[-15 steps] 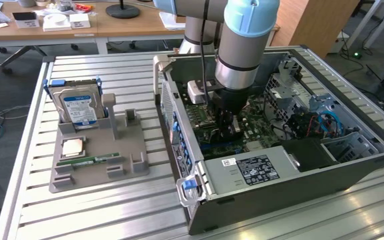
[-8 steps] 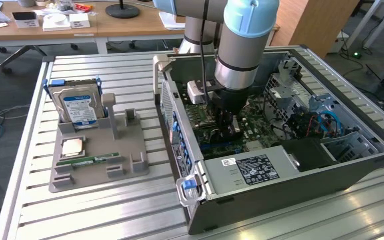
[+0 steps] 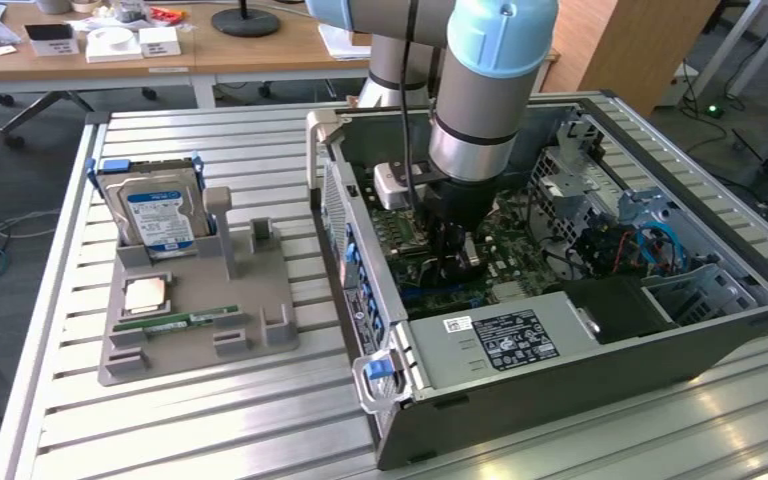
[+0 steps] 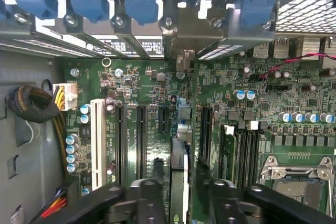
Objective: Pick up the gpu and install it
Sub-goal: 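Insert the gpu into the slot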
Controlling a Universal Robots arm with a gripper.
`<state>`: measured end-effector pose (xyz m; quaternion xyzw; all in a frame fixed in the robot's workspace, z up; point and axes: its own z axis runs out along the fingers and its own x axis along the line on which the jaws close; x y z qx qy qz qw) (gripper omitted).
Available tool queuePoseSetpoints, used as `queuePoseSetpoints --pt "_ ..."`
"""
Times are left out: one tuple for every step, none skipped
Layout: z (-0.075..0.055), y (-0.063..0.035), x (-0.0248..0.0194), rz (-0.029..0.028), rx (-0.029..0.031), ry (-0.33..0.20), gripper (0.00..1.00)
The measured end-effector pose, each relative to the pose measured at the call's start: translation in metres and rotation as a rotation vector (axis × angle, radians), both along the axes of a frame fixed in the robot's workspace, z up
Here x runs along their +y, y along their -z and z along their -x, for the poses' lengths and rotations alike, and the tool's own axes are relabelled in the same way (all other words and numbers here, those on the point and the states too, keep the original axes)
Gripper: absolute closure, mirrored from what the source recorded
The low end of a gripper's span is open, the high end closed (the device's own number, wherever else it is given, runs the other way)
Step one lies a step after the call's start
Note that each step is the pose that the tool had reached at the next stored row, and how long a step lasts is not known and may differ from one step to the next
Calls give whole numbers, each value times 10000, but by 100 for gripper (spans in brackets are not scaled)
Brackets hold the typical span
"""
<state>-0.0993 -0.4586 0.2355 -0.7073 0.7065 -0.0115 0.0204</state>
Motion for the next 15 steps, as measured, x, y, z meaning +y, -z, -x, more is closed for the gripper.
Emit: queuePoseSetpoints --pt "-1 0 -1 -1 -1 -3 61" --pt "-1 0 -1 -1 -1 -3 55" --pt "-1 0 -1 0 0 -2 55" --pt "-1 0 0 0 0 -3 49" --pt "-1 0 -1 0 0 -3 43" --pt "-1 0 0 0 0 -3 38" --pt "-1 0 -1 0 0 -3 38" --pt "-1 0 -1 0 0 -2 38" --pt "-1 0 -1 0 0 -3 31" --pt "-1 0 -1 0 0 -3 31" --pt "-1 -5 -1 3 1 -3 31" --pt "-1 -20 -1 4 2 -2 31" --pt "-1 -44 -1 2 0 -3 31" --pt "-1 -74 -1 1 0 -3 31" --pt "-1 -116 -1 0 0 -2 31"
